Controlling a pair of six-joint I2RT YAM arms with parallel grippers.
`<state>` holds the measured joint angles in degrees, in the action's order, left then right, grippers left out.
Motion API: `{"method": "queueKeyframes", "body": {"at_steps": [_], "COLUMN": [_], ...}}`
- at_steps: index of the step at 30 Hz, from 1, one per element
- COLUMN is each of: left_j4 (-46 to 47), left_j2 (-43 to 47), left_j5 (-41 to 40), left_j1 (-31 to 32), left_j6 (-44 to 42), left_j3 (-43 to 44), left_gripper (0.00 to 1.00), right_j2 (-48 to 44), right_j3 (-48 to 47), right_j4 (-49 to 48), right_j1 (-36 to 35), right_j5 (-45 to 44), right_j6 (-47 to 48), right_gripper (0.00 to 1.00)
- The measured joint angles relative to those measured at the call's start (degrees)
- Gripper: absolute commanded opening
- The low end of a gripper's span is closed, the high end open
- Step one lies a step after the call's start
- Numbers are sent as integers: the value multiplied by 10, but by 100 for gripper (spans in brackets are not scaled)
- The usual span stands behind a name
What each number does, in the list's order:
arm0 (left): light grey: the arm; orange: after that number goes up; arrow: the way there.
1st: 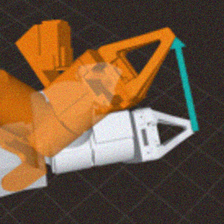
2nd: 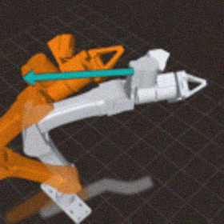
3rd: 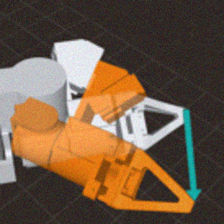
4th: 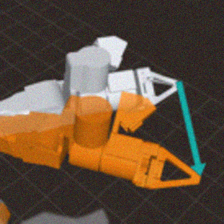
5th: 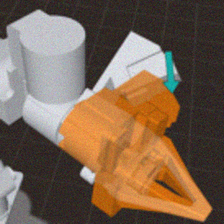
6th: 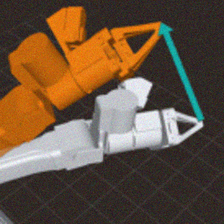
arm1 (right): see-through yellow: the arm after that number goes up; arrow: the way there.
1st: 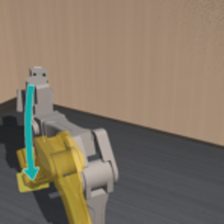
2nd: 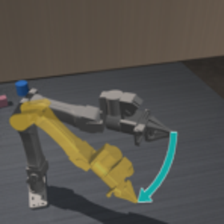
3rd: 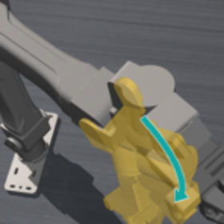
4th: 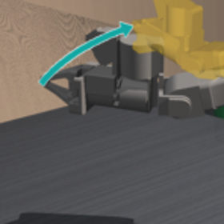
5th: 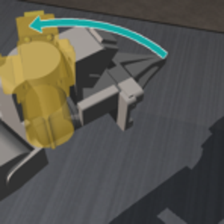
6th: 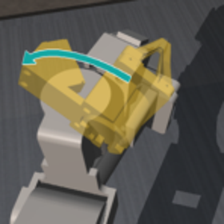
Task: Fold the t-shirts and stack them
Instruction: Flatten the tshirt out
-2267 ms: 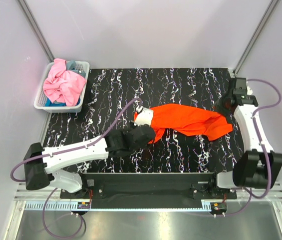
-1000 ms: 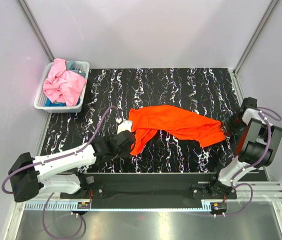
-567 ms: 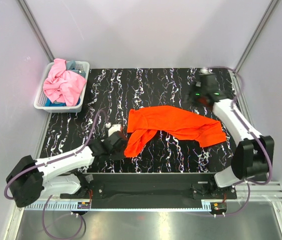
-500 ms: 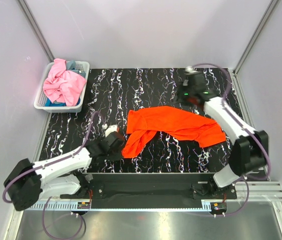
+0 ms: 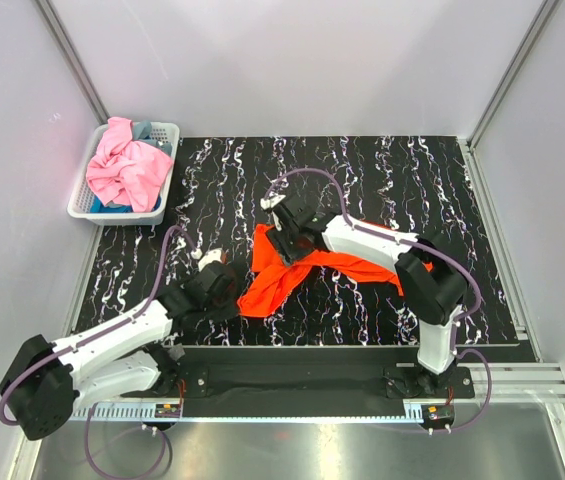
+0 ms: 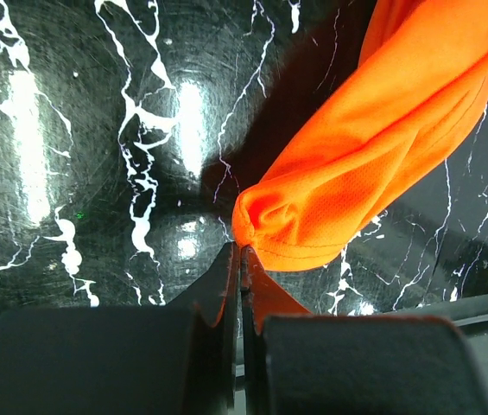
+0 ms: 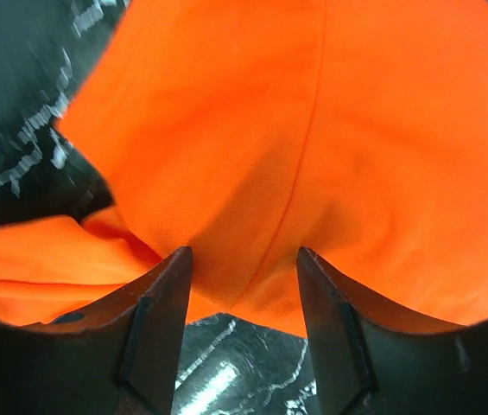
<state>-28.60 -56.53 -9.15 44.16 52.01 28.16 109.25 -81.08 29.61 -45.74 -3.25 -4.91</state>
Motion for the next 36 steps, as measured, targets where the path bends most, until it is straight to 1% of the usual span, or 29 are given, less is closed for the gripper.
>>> {"method": "queueKeyframes", "body": {"at_steps": [5, 12, 14, 16, 21, 25, 26, 28, 31, 32, 33, 34, 36], "left_j4": [0, 0, 0, 0, 0, 0, 0, 2, 4, 6, 8, 10, 12], "left_j2": [1, -3, -7, -7, -7, -7, -8, -10, -11, -11, -11, -11, -11], "left_j5": [0, 0, 0, 0, 0, 0, 0, 0, 0, 0, 0, 0, 0], "left_j1": [-6, -7, -8, -9, -9, -9, -9, -9, -9, -9, -9, -9, -9], "left_j6": [-8, -12, -12, -12, -12, -12, -12, -12, -12, -12, -12, -12, -12], "left_j3": [0, 0, 0, 0, 0, 0, 0, 0, 0, 0, -1, -1, -1], "left_gripper": [0, 0, 0, 0, 0, 0, 0, 0, 0, 0, 0, 0, 0], "right_j2": [-16, -39, -51, -61, -65, -61, -59, -51, -33, -30, -27, -27, -27], "right_j3": [49, 81, 87, 89, 89, 89, 89, 89, 85, 85, 85, 85, 83], "right_j4": [-11, -26, -31, -35, -50, -53, -54, -55, -53, -52, -51, -49, -46], "right_j1": [-6, -20, -22, -22, -22, -22, -22, -22, -22, -22, -22, -22, -22], "right_j5": [-14, -23, -23, -24, -38, -45, -48, -56, -73, -75, -79, -83, -93], "right_j6": [22, 35, 37, 38, 35, 28, 25, 19, 10, 7, 4, 3, -7], "right_gripper": [62, 62, 61, 56, 54, 50, 46, 43, 31, 24, 7, 2, 0]}}
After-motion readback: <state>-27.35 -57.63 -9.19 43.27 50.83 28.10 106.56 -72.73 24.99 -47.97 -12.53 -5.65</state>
